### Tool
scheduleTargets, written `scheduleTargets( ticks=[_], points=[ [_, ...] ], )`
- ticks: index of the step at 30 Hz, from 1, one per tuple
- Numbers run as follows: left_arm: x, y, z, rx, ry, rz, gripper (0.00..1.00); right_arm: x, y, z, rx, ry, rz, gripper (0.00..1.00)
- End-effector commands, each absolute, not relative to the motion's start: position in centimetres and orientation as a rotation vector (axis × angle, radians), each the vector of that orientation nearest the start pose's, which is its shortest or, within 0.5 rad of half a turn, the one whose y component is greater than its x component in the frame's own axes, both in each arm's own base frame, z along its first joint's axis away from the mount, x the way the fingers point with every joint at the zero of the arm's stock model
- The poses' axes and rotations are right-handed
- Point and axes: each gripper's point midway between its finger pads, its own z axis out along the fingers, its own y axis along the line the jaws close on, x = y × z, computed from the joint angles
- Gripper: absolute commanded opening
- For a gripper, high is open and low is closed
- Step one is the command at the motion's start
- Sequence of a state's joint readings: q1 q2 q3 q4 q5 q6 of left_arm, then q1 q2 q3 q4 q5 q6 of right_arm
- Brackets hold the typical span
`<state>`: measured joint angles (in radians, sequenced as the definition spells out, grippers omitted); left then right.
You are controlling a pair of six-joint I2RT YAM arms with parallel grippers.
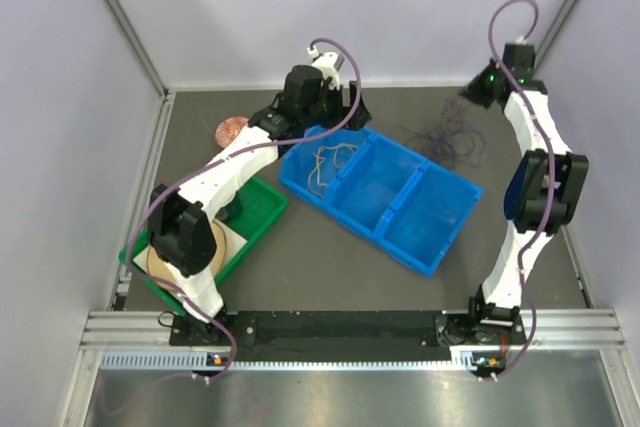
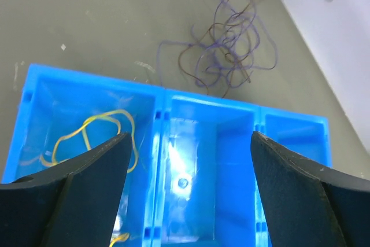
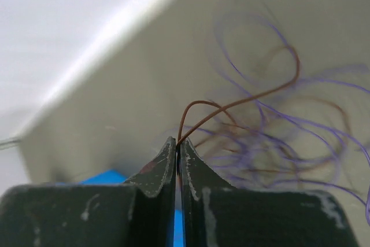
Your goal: Untangle the cables
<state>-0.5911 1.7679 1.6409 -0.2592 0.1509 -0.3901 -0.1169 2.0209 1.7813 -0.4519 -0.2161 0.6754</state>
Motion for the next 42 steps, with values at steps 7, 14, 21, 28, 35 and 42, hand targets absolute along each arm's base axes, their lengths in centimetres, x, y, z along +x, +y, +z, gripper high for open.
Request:
scheduleTargets(
  ticks=[7, 14, 21, 28, 35, 42],
  points=[
    [43.7, -37.8, 33.5, 0.402, 1.798, -0.975, 0.91, 50.5, 2.6, 46.1, 0.395, 1.574, 0.642, 0.00],
    [44.7, -41.6, 36.0, 0.483, 1.654, -1.042, 0.91, 50.8, 3.2, 41.4, 0.484, 1.650, 0.713, 0.00],
    [44.9, -44.3, 37.7, 0.520, 1.493, -1.153, 0.94, 50.8, 3.8, 36.5, 0.642, 1.733, 0.800, 0.00],
    [45.6, -46.5, 36.8, 0.582, 1.425, -1.222, 0.94, 50.5, 5.8, 34.2, 0.710, 1.790, 0.978, 0.00],
    [45.0, -47.6, 36.7, 0.644, 1.333, -1.293, 0.94, 50.2, 7.1, 33.7, 0.748, 1.805, 1.100, 0.00],
    [44.2, -48.9, 36.3, 0.703, 1.269, -1.392, 0.93, 50.4, 7.4, 33.0, 0.757, 1.808, 1.135, 0.00]
  ],
)
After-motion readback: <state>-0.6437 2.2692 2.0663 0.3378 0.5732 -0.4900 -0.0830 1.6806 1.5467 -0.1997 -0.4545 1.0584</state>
